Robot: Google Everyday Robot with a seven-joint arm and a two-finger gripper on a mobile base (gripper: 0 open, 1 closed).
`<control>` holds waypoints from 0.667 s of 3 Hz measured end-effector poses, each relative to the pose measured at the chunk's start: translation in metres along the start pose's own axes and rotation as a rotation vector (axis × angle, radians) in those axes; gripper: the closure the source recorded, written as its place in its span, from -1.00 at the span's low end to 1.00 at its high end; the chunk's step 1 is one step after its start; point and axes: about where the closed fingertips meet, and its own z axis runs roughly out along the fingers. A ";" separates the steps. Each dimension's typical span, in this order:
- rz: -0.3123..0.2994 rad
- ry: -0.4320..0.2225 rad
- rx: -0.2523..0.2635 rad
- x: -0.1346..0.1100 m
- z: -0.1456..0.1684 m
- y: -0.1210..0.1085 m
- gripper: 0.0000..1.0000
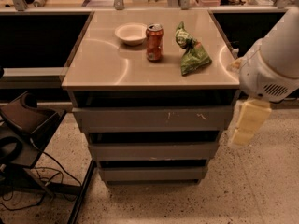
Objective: Open top drawer
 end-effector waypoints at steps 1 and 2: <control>-0.001 0.000 -0.019 -0.017 0.041 0.006 -1.00; 0.000 -0.001 -0.019 -0.017 0.041 0.006 -1.00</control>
Offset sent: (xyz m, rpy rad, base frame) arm 0.0074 0.0214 -0.0324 0.0015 0.0171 0.0088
